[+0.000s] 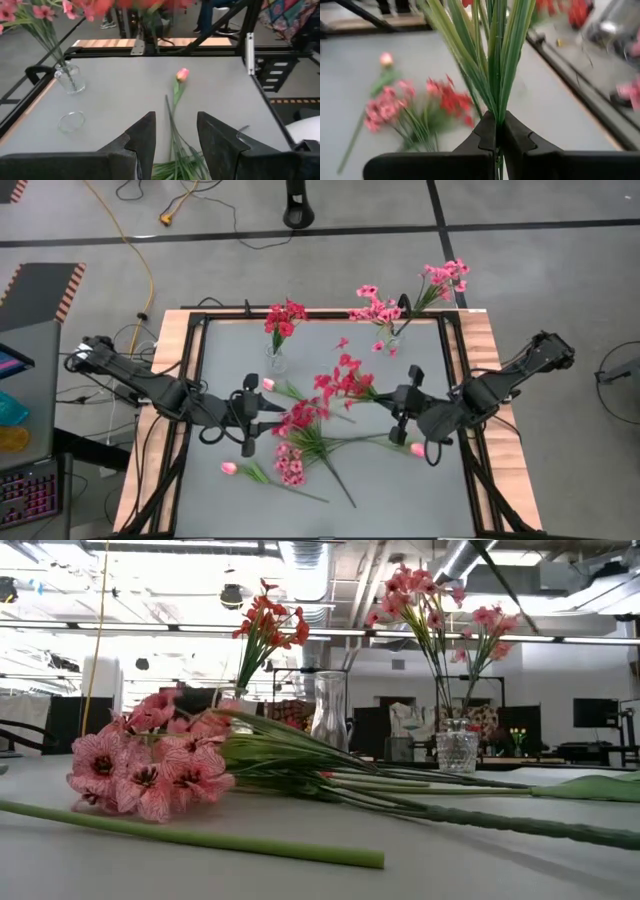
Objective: Sort flowers into vase by color
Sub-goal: Put the red flower into the top left transparent vase
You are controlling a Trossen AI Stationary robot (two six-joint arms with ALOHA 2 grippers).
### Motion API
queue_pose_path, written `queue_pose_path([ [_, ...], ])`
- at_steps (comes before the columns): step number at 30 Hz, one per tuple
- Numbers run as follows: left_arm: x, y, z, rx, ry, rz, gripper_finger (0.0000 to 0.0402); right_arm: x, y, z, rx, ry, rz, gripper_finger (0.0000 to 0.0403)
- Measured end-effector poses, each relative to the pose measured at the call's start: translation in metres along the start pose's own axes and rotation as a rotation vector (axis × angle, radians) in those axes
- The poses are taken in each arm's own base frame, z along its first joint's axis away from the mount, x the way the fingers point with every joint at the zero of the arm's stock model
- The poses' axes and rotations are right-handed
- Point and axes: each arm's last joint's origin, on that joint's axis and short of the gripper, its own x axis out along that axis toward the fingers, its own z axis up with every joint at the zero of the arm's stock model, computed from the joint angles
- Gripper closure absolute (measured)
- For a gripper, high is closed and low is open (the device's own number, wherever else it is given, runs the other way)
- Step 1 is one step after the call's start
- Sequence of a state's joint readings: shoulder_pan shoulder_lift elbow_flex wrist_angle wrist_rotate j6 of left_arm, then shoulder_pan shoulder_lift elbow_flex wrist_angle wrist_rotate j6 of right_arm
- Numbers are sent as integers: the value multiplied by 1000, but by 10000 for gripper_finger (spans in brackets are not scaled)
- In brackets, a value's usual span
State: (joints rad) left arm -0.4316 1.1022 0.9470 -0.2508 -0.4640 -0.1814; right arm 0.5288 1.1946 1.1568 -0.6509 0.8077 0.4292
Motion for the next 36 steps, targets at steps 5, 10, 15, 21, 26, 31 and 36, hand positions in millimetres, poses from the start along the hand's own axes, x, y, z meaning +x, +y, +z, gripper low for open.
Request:
queue_pose_path([
  [5, 15, -7, 0, 8, -35, 20, 270, 0, 8, 19, -81, -153, 44, 363],
  [10, 33, -16, 5, 56, -132, 39, 270, 2, 11, 36, -130, -282, 53, 363],
  [15, 50, -23, 12, 114, -252, 69, 270, 6, 14, 49, -157, -391, 105, 363],
  [21, 66, -27, 19, 160, -399, 98, 270, 10, 11, 61, -146, -482, 186, 363],
  [26, 76, -22, 24, 158, -488, 137, 270, 19, 12, 65, -132, -522, 238, 363],
  [31, 80, -14, 27, 140, -523, 137, 270, 28, 11, 67, -127, -537, 251, 363],
  [36, 83, -6, 29, 116, -547, 106, 270, 37, 13, 69, -114, -558, 255, 363],
])
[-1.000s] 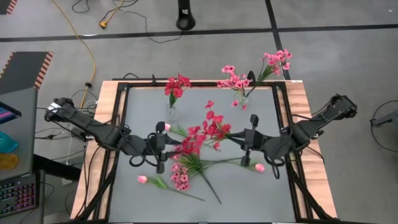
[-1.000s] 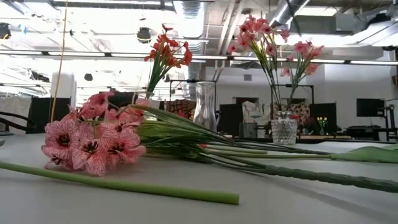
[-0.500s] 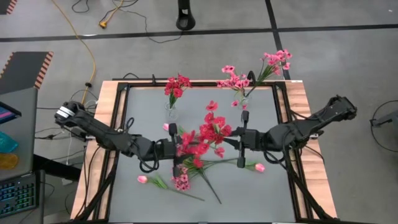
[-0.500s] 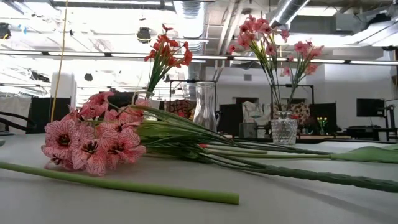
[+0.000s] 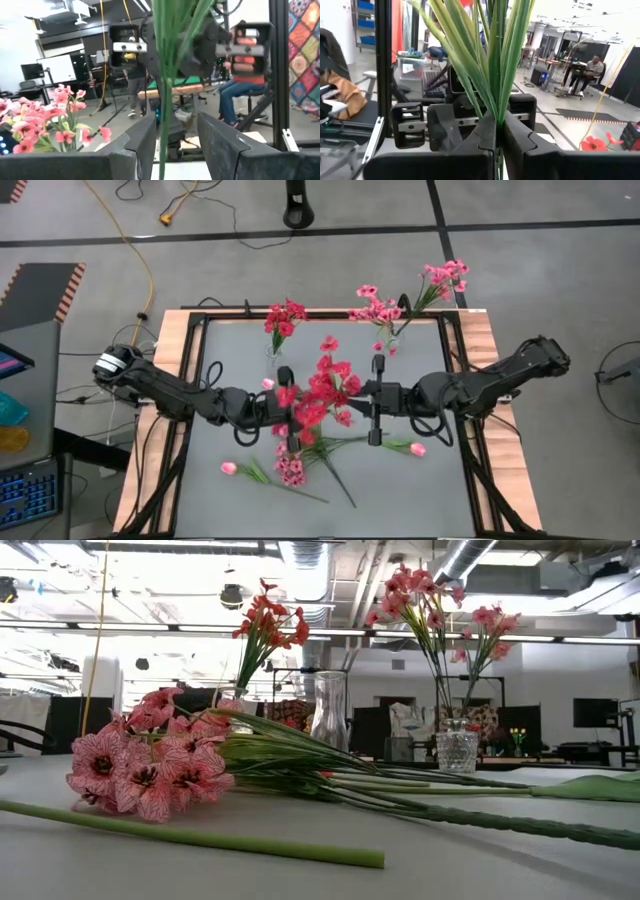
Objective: Sort flowers into vase by color
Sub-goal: Put the red flower into the top left transparent vase
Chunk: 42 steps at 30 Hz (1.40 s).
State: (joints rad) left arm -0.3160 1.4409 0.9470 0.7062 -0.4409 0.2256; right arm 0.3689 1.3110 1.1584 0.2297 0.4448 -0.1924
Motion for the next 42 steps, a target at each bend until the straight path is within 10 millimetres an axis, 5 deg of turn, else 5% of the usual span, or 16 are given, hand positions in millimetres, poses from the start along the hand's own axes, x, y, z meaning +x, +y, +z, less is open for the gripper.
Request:
queue_pose_path([
  [14, 2, 4, -1, -1, -3, -19, 274, 28, 13, -18, -21, -55, 3, 363],
  [26, 2, 4, -2, -15, 10, -21, 392, 28, 13, -18, -19, -55, 0, 348],
  [34, 2, 4, -3, -18, 14, -20, 398, 28, 13, -18, -29, -52, -1, 345],
  [42, -3, 8, 0, -86, 68, -23, 400, 29, 4, -19, -59, -26, -113, 275],
])
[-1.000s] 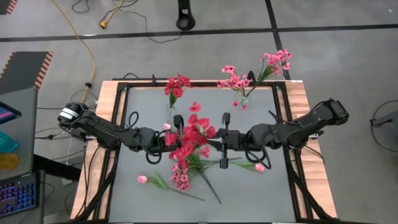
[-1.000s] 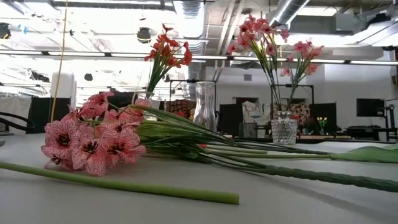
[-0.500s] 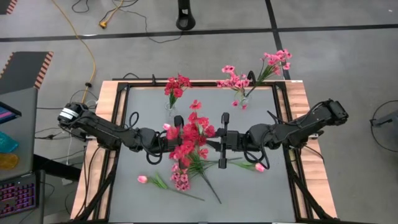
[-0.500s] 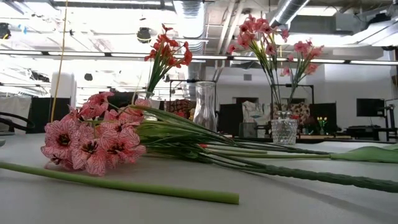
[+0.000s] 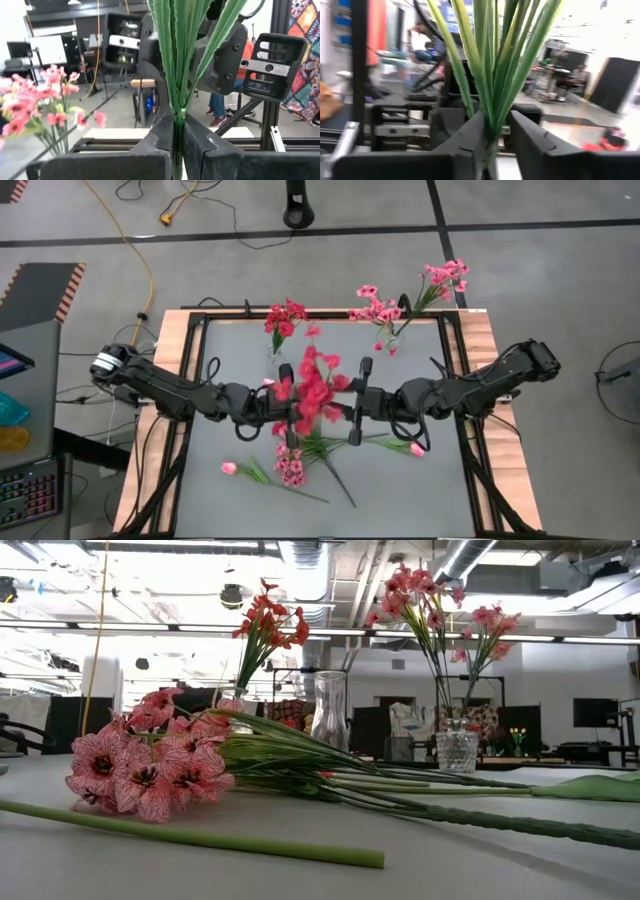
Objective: Sort flowers into vase by color
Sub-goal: Put the red flower into the top left transparent vase
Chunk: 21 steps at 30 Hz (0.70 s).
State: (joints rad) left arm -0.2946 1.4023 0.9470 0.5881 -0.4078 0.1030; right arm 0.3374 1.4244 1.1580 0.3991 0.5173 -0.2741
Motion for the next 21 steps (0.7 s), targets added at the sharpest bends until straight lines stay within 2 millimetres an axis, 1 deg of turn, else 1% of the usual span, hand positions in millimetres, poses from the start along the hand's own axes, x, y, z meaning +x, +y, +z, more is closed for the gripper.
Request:
queue_pose_path([
  [5, -10, 9, 10, 10, 40, 30, 401, -5, -8, 6, -16, 13, -89, 213],
  [7, -15, 15, 12, 6, 63, 53, 401, -10, -12, 10, -19, 20, -94, 196],
  [9, -21, 20, 10, 4, 71, 78, 401, -17, -16, 14, -31, 40, -86, 184],
  [13, -41, 35, -4, -18, 58, 154, 401, -28, -22, 16, -32, 98, -68, 177],
  [17, -67, 54, -25, -36, 1, 264, 401, -35, -28, 18, 19, 130, -68, 178],
  [21, -92, 77, -42, -49, -84, 373, 401, -35, -30, 15, 6, 154, -70, 179],
])
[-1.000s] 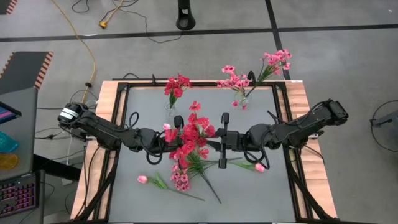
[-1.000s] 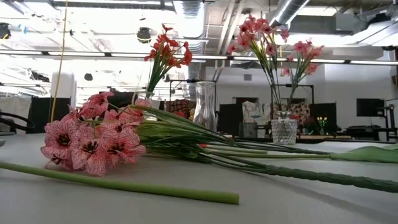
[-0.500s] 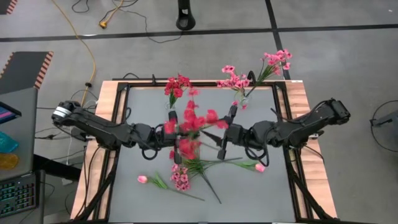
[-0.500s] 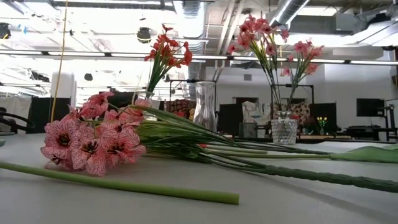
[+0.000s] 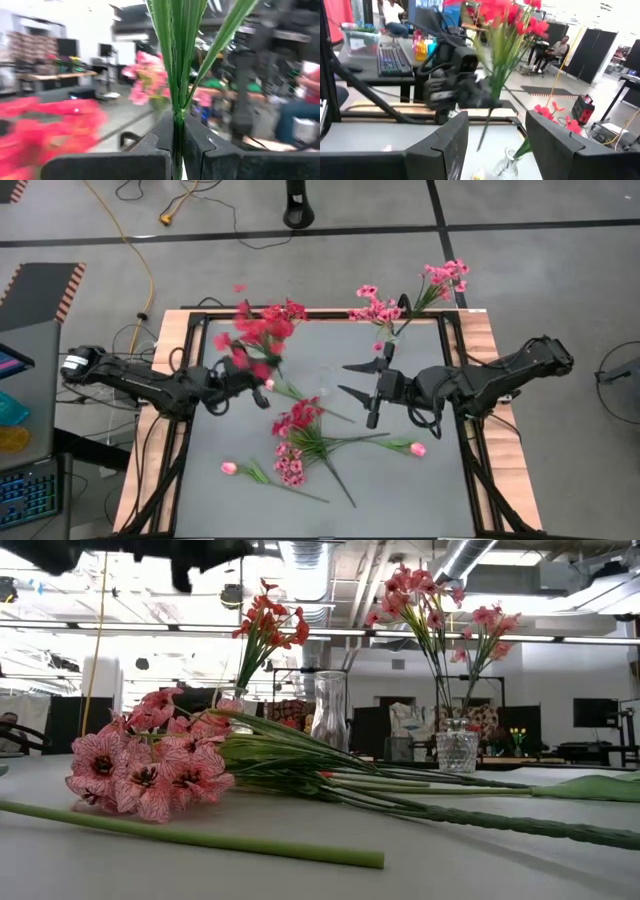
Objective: Sort flowers into vase by color
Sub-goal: Put the red flower into the top left transparent vase
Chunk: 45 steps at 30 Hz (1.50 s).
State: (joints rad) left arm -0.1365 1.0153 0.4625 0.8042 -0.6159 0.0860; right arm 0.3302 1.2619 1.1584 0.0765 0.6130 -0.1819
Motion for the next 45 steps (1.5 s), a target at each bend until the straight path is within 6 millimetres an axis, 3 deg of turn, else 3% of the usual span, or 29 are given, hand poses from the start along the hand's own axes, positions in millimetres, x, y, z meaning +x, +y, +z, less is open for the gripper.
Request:
queue_pose_path([
  [6, -5, 39, -17, 5, -5, 153, 401, 6, 1, -6, -21, 31, -2, 179],
  [14, 6, 62, -25, 1, 15, 219, 401, 10, 3, -13, -32, 73, 5, 179],
  [31, 23, 77, -57, 98, 152, 313, 400, 11, 4, -15, -36, 91, 7, 179],
  [45, 24, 77, -60, -2, 155, 323, 354, 11, 4, -15, -35, 89, 7, 179],
])
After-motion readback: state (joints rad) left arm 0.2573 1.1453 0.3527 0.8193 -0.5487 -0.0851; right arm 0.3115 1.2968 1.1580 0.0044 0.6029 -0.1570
